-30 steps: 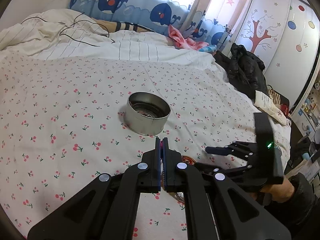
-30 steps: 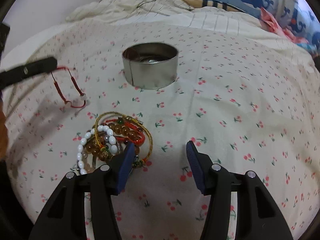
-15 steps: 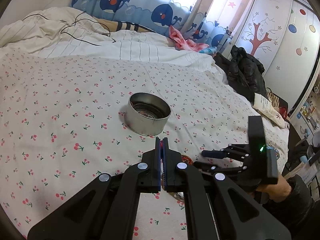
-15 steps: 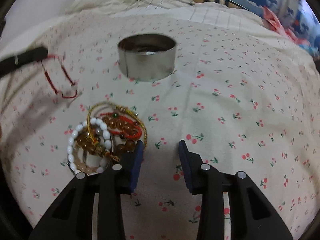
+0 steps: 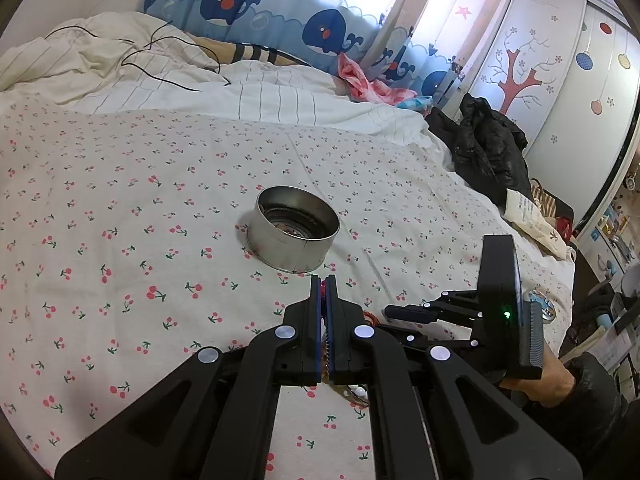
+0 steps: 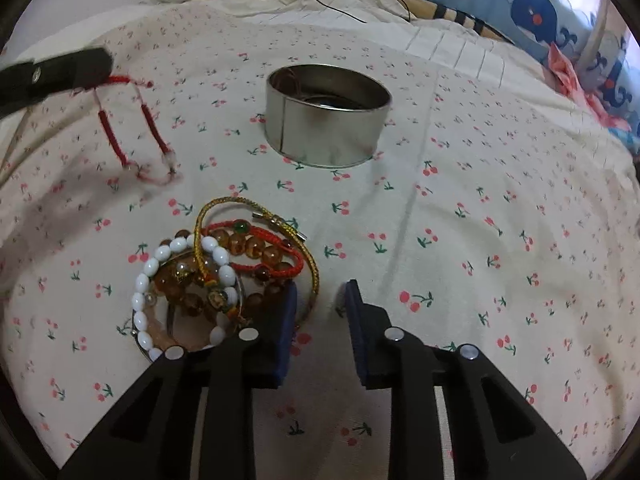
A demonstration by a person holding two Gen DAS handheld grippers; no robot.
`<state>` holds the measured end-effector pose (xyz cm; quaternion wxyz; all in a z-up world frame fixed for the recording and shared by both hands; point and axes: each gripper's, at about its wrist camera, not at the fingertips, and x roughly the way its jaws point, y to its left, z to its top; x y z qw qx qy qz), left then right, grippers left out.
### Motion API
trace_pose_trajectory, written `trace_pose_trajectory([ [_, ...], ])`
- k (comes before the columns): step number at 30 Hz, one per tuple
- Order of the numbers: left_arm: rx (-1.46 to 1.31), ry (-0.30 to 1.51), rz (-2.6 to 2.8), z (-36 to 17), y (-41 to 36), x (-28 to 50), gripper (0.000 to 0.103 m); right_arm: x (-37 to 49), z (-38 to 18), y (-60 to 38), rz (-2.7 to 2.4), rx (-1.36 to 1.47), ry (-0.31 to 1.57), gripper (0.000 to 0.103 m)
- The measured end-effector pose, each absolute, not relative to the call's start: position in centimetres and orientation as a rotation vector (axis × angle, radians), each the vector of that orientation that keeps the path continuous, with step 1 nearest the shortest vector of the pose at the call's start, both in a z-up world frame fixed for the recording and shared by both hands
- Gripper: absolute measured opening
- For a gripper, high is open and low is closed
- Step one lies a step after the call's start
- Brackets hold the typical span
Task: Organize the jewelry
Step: 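Grasp the gold bangle with the right gripper while the left holds the red cord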
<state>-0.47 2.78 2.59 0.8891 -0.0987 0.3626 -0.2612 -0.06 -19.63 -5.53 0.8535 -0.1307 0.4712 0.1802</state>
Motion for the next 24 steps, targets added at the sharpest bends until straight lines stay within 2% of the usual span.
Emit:
trace_pose_trajectory([
  [2,-0.206,0.753,-0.545,2.6,2.8,-0.5,0.001,-0.1,-5.6,-19.3,0.377,-0.291,0.991,0.024],
  [4,-0.202,0.754,-0.548,2.6,2.6,-0.5,0.001,-0.2,-5.7,-18.8,0.387,-0.318,0.986,0.014],
  [5,-0.201,0.754,-0.548,2.6,2.7,-0.5,0.001,-0.4,-5.7,-18.2,0.394,-0.342,0.979,0.005],
  [6,-0.198,0.755,-0.548,2.6,2.7,-0.5,0.001,-0.9,-5.7,-18.0,0.395,-0.355,0.971,0.004],
  [14,-0.203,0.745,-0.558,3.0,2.7,-0.5,0.001,0.1,-2.5,-22.7,0.438,-0.026,0.916,0.003],
  [24,-0.204,0.716,-0.580,5.2,1.6,1.2,0.001,1.0,1.7,-24.7,0.430,0.112,0.784,0.003],
])
